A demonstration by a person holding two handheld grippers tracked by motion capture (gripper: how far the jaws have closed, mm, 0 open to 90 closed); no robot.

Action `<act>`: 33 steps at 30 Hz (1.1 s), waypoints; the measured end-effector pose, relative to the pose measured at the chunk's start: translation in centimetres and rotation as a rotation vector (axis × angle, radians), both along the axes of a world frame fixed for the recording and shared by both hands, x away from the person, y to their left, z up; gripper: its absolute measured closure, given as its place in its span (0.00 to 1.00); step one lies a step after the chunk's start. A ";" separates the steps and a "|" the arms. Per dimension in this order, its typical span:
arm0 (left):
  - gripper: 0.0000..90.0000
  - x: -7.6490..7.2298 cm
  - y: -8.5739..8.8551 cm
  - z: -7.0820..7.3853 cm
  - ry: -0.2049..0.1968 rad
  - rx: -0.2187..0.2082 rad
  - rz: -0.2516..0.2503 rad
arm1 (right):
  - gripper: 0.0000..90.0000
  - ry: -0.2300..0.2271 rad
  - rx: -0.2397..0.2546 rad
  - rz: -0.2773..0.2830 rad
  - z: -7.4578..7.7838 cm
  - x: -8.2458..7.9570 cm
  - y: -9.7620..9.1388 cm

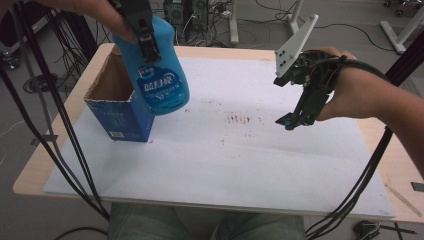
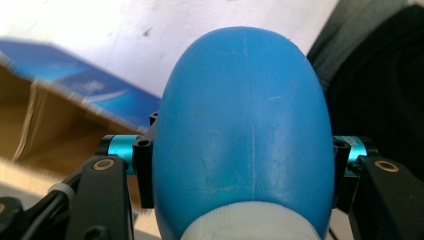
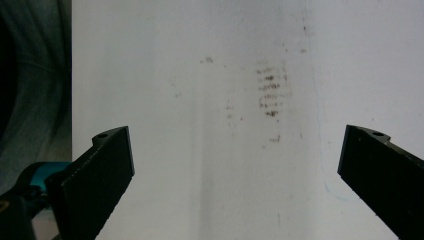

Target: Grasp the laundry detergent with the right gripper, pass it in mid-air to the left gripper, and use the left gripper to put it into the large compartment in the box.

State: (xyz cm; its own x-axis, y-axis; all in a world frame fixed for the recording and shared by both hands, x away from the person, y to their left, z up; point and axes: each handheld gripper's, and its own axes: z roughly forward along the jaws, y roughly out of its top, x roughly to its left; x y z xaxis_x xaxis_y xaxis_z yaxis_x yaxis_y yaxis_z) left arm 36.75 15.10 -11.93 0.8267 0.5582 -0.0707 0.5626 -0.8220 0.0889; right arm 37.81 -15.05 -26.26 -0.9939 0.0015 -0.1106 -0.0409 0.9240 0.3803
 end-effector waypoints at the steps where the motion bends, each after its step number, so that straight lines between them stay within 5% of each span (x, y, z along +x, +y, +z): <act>1: 0.43 0.2 0.6 0.3 -0.004 -0.004 0.019 | 0.01 0.010 -0.012 0.003 0.2 0.2 -0.2; 7: 0.43 1.3 4.3 1.4 -0.011 -0.017 0.188 | 0.01 0.048 -0.088 0.002 0.7 1.1 -1.0; 18: 0.43 3.8 9.3 0.7 -0.031 0.073 0.459 | 0.01 0.063 -0.132 -0.026 0.8 2.3 -2.1; 23: 0.43 4.6 9.9 -0.6 -0.012 0.083 0.502 | 0.01 0.059 -0.137 -0.015 0.7 2.5 -1.9; 33: 0.43 5.9 9.9 -4.6 0.016 0.104 0.470 | 0.01 0.050 -0.139 -0.016 0.5 2.2 -1.5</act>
